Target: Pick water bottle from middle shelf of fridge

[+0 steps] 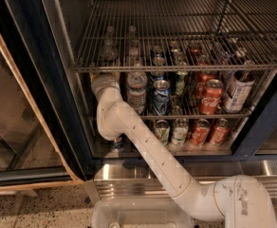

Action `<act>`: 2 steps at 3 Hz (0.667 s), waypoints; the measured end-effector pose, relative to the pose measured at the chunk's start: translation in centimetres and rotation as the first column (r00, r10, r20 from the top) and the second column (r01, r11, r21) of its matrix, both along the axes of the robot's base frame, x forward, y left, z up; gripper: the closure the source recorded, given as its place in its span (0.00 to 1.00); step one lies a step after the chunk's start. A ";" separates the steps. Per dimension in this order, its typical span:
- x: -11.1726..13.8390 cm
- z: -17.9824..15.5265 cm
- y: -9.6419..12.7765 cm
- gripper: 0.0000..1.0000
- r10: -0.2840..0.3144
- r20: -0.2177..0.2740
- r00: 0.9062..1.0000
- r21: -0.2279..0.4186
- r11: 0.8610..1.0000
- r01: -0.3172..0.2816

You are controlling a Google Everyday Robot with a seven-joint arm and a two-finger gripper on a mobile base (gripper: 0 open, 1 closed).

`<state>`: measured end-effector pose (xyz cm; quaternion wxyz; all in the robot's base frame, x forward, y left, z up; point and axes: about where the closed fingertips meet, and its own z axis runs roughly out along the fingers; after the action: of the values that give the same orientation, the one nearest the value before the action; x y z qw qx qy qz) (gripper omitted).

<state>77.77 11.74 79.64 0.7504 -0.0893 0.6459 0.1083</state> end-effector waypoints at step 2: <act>-0.4 0.4 -0.8 0.21 -0.027 0.016 1.000 0.015 1.000 0.027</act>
Offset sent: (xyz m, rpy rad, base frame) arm 0.0019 -0.0107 0.0025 0.0187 -0.0162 -0.0639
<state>77.35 10.97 80.07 0.7577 -0.0758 0.6401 0.1024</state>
